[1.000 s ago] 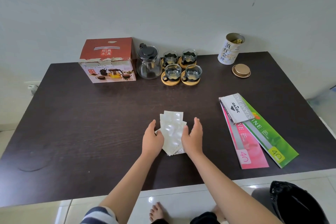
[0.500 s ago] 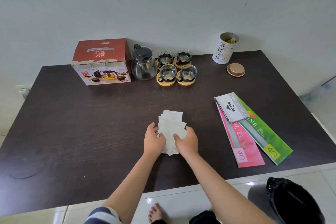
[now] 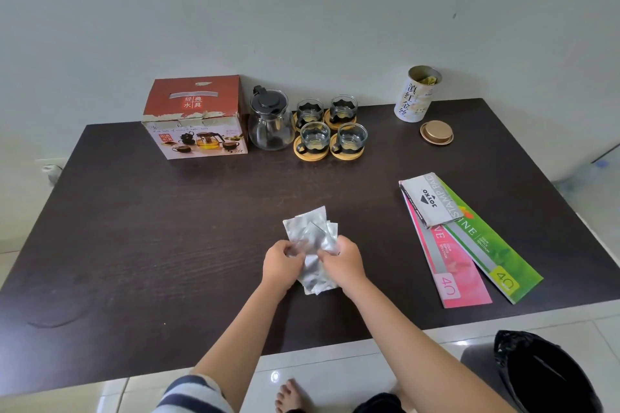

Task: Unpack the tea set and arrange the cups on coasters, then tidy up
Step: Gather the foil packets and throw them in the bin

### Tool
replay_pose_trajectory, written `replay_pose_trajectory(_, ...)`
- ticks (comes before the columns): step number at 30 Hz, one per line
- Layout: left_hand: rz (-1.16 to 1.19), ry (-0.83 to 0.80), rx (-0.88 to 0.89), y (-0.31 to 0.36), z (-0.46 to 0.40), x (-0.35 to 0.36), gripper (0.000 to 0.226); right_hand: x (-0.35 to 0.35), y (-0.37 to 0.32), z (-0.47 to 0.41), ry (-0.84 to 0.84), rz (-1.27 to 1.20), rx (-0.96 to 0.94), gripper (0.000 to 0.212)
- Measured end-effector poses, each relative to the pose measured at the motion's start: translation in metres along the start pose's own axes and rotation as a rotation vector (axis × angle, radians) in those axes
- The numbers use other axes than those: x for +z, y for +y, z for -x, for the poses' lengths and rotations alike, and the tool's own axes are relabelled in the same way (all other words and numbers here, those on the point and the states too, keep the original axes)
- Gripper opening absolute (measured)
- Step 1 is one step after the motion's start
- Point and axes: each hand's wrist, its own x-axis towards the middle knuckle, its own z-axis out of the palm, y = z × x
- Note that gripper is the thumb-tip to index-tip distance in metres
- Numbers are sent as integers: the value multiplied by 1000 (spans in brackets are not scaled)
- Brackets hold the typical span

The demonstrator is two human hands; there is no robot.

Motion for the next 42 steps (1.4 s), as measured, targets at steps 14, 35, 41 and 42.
replay_pose_trajectory(14,134,-149,92,19,20,4,7,-37,17,37,73,-332,1,14)
replay_pose_trajectory(35,-198,-605,300,48,254,337,33,-312,273,193,606,-499,283,21)
replay_pose_trajectory(41,-188,-606,171,23,292,429,36,-361,351,208,681,-515,466,8)
replay_pose_trajectory(42,-203,-609,158,20,292,442,36,-366,363,204,688,-520,490,4)
